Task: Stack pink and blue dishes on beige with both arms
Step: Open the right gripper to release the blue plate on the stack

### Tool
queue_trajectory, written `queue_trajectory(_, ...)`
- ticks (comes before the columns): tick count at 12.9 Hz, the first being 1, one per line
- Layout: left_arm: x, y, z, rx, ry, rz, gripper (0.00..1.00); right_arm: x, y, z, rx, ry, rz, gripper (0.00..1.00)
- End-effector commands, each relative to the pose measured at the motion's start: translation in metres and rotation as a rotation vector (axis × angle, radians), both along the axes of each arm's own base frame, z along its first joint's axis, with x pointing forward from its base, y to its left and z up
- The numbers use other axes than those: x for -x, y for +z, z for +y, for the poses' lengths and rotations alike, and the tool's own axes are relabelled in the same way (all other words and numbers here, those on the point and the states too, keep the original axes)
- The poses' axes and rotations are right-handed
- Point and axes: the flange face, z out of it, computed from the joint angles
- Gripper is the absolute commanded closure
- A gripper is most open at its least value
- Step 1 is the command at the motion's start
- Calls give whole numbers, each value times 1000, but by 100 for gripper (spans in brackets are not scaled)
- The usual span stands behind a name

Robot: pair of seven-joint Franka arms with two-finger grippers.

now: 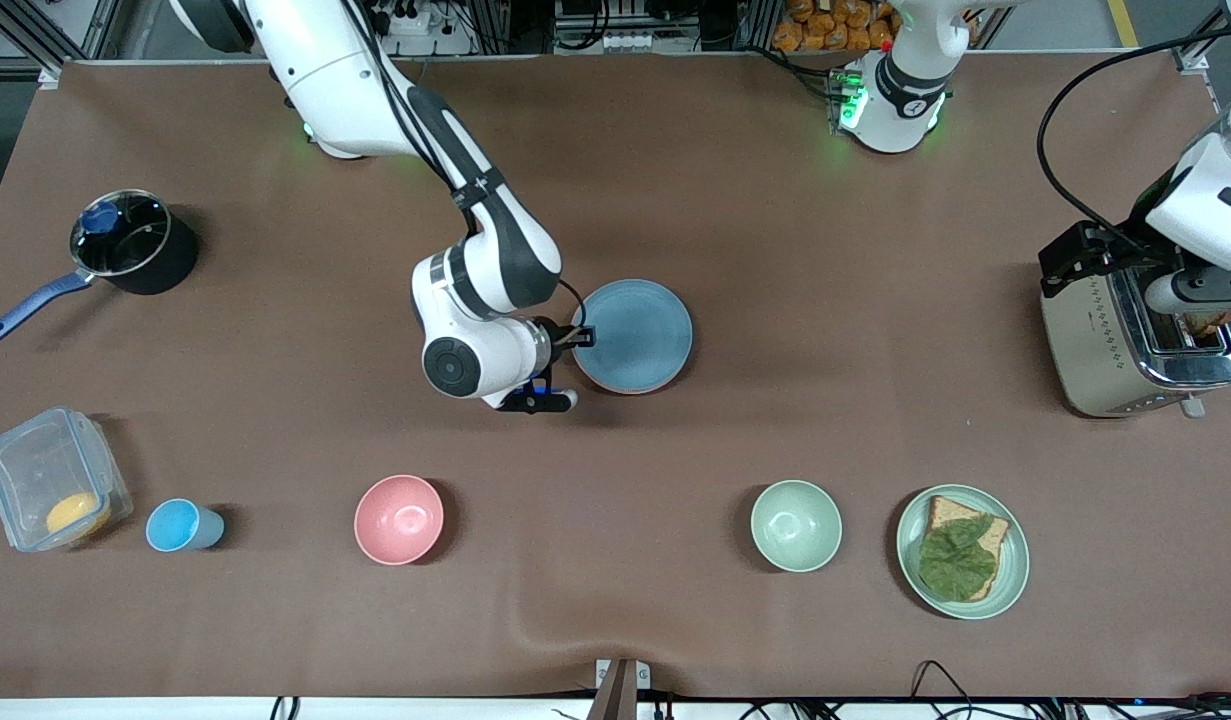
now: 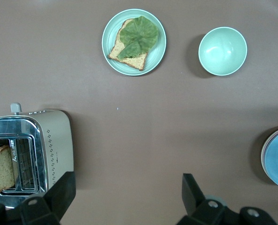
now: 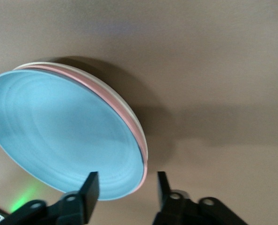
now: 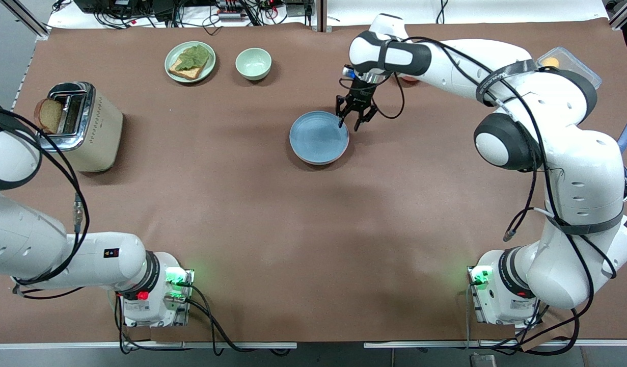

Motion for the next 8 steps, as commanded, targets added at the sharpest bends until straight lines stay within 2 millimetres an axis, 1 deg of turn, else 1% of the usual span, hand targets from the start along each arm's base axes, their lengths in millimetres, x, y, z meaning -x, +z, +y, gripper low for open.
queue_trajectory(1,10,6,1,34,-17,7,0,-25,36,-51,-19,-45,75,0)
queue_trajectory(3,10,7,7,59,1,7,0,-46,59,-98,-29,-89,86,0)
queue_trajectory(4,11,8,7,59,1,5,0,-54,70,-118,-12,-99,62,0)
queue_trajectory(6,11,7,6,58,-2,8,0,-67,93,-157,60,-98,-4,0)
queue_trajectory(7,13,9,5,58,-2,4,0,-75,107,-183,86,-111,-32,0)
queue_trajectory(8,13,10,5,59,-1,4,0,-77,118,-204,114,-116,-40,0)
